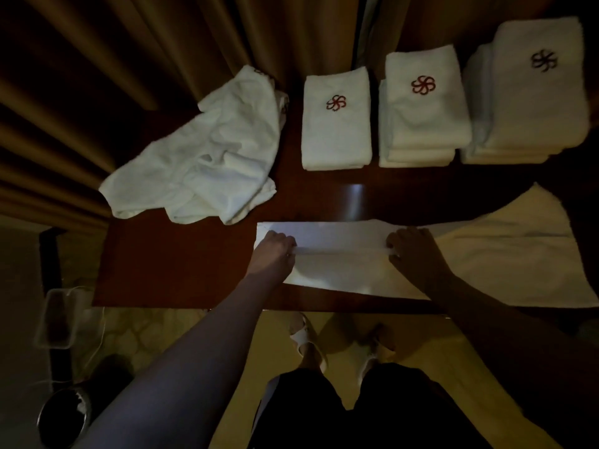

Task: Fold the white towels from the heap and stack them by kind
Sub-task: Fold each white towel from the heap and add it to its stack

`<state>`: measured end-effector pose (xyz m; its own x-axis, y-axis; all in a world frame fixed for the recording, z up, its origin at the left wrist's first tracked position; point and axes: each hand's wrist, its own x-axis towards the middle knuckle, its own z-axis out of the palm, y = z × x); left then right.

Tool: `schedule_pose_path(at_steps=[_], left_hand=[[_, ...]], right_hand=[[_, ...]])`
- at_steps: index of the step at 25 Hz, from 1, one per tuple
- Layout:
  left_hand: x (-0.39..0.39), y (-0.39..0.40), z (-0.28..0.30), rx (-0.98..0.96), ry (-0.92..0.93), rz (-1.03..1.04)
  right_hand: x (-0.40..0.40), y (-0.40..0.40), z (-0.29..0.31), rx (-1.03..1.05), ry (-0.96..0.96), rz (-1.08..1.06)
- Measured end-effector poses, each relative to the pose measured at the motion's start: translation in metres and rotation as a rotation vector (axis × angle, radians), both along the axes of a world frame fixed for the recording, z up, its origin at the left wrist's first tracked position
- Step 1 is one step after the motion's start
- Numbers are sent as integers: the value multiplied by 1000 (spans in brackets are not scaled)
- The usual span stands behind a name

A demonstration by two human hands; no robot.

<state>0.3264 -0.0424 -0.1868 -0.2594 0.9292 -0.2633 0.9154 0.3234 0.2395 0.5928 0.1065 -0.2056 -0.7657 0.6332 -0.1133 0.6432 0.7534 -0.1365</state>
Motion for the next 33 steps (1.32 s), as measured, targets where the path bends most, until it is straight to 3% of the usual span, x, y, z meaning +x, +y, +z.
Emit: schedule_pose_path(at_steps=[5, 10, 15, 22, 26, 29, 31, 33], left_hand=[[18, -16, -23, -291, 11, 58], [47, -1, -23, -483, 293, 13], [92, 40, -18, -331, 325, -100], [185, 111, -28, -107, 128, -353], [228, 139, -32, -67, 2, -310], [247, 150, -34, -101, 57, -315], [254, 155, -35, -119, 137, -366], [254, 158, -31, -115, 198, -409]], right_hand=[[7, -20, -20, -40, -142, 92], [19, -13, -25, -44, -243, 101], [53, 19, -22, 21, -301, 47], [133, 81, -15, 86, -382, -93], [166, 106, -15, 156, -483, -223], [187, 118, -17, 196, -626, -297], [198, 119, -14, 188, -612, -379], [200, 122, -2, 140, -588, -325]])
